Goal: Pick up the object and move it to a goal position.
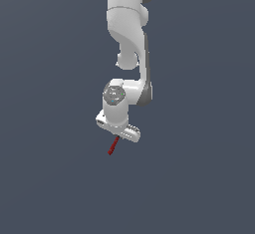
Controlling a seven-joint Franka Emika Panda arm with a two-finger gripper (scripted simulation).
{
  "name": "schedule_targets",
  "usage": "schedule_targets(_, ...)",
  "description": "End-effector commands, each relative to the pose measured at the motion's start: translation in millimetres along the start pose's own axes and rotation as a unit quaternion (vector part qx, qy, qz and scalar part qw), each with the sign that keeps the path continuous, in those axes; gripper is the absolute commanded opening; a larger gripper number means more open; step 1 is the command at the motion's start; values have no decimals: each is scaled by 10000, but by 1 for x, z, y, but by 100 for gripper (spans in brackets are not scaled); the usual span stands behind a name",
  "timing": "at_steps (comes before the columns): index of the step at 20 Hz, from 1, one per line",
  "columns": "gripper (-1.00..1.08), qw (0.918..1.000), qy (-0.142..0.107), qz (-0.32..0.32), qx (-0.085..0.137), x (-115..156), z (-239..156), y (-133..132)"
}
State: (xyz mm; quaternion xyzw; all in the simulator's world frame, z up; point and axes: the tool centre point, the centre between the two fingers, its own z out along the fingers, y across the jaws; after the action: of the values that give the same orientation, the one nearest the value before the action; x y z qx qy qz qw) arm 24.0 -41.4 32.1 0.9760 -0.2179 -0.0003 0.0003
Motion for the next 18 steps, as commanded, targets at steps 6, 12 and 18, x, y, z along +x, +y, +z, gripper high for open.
schedule_targets(6,-100,10000,2,0,0,43,-18,-10)
schedule_targets(12,-100,10000,2,0,0,69,-28,-17)
schedule_targets(18,-100,10000,2,0,0,85,-34,-21)
